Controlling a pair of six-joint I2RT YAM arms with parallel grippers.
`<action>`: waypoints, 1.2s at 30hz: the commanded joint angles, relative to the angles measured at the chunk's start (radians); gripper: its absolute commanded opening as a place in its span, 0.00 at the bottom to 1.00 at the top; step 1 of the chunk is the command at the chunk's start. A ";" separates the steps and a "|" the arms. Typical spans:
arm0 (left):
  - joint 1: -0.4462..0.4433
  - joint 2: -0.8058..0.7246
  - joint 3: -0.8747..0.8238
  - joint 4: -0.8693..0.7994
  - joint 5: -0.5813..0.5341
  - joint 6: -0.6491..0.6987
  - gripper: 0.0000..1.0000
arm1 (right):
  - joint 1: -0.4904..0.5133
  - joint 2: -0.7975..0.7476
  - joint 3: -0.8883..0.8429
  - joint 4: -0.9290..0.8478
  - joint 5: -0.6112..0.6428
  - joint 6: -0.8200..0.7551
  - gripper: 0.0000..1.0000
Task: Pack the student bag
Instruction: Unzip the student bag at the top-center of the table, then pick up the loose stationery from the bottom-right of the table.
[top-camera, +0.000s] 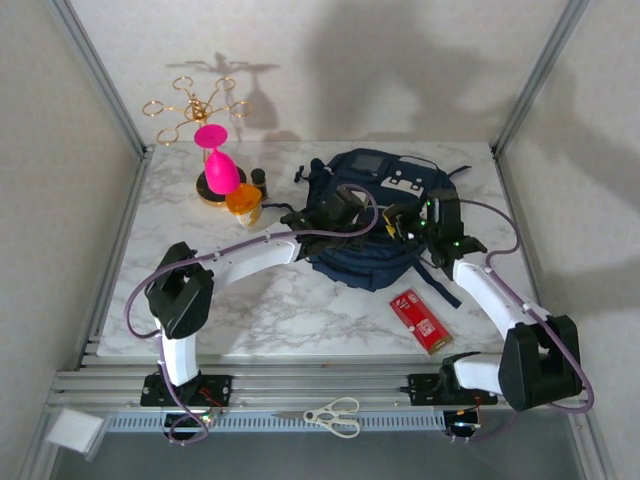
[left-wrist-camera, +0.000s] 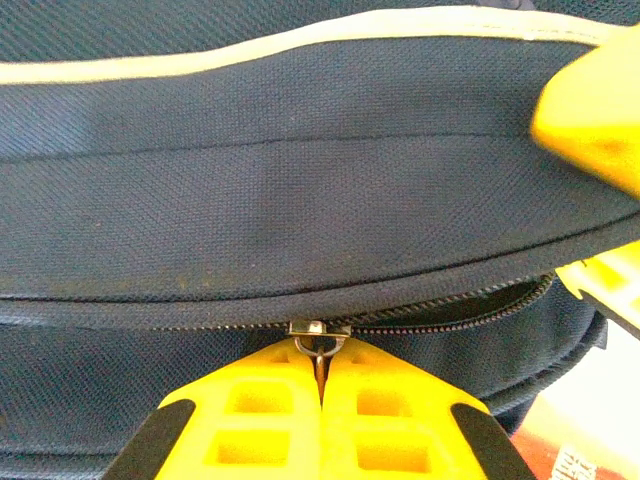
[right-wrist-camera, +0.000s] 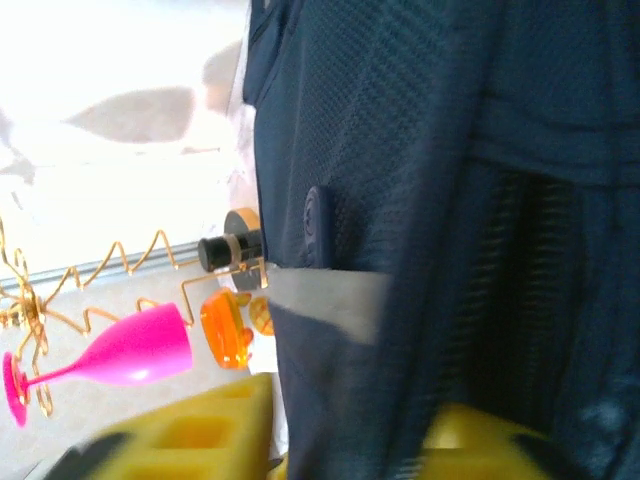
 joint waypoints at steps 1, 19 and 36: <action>-0.008 -0.019 0.028 -0.027 -0.008 -0.003 0.00 | 0.004 0.028 0.010 0.060 0.054 0.014 0.08; 0.171 -0.016 -0.057 -0.003 -0.019 0.060 0.00 | -0.286 0.105 0.134 -0.208 -0.278 -0.482 0.13; -0.125 -0.341 -0.565 0.359 0.057 -0.601 0.57 | -0.298 -0.326 -0.138 -0.702 0.100 -0.487 0.99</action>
